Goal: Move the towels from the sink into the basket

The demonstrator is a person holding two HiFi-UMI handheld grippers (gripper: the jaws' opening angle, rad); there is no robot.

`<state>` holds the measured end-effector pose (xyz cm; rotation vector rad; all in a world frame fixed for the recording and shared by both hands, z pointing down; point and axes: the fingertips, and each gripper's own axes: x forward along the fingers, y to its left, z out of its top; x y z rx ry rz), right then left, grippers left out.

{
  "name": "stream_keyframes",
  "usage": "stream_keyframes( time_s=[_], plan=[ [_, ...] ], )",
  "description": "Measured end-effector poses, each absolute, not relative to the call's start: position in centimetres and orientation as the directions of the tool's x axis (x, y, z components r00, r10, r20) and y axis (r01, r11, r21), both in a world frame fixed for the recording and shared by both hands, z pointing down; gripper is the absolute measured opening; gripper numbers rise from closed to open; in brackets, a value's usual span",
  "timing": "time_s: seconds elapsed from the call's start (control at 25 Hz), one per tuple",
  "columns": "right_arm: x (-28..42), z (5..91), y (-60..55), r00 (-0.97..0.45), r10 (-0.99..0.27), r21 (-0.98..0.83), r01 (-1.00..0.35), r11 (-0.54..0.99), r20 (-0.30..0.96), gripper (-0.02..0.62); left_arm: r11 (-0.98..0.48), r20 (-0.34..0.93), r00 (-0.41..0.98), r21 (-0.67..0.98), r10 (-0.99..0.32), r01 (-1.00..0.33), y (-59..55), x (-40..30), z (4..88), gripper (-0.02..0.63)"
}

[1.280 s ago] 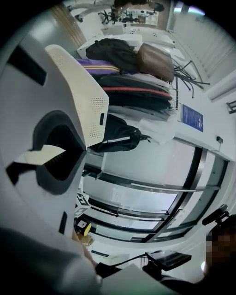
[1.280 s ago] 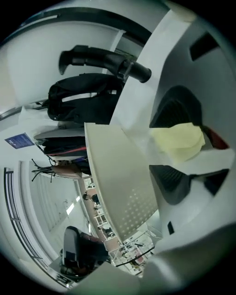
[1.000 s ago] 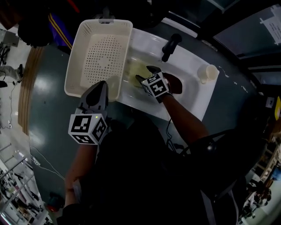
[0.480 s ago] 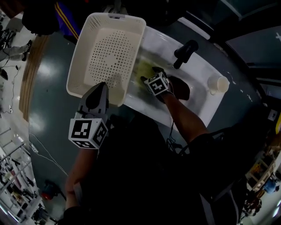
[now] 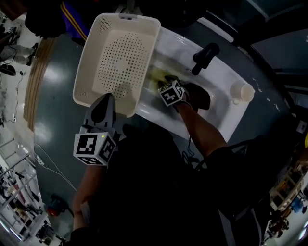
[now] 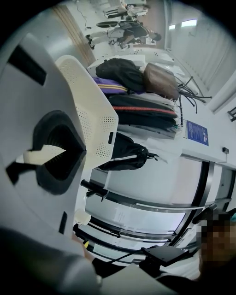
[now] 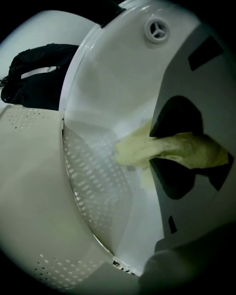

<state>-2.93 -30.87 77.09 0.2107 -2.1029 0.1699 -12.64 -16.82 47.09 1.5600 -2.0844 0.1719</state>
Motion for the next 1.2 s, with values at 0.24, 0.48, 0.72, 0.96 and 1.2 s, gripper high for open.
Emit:
stream_keyframes(
  time_s=[0.24, 0.48, 0.72, 0.96, 1.2],
  plan=[
    [-2.9, 75.5, -31.0, -0.554, -0.087, -0.049, -0.226, 0.973, 0.828, 0.114, 0.318, 0.462, -0.194, 0.206, -0.866, -0.926, -17.1, -12.0, 46.5, 0.003],
    [-2.6, 72.0, -30.3, -0.610, -0.102, -0.072, -0.254, 0.964, 0.786, 0.094, 0.287, 0.442, -0.165, 0.226, -0.882, -0.931, -17.2, -11.5, 46.0, 0.003],
    [-1.9, 67.4, -29.9, -0.662, -0.156, -0.084, -0.316, 0.945, 0.733, 0.091, 0.213, 0.389, -0.107, 0.240, -0.915, -0.947, -17.7, -11.5, 44.4, 0.003],
    [-1.3, 61.9, -29.2, -0.703, -0.211, -0.100, -0.372, 0.923, 0.679, 0.091, 0.133, 0.334, -0.039, 0.263, -0.942, -0.956, -17.4, -12.0, 42.6, 0.003],
    [-1.0, 56.4, -28.4, -0.724, -0.283, -0.069, -0.414, 0.908, 0.630, 0.091, 0.066, 0.292, 0.012, 0.254, -0.956, -0.965, -16.7, -13.0, 41.2, 0.003]
  ],
)
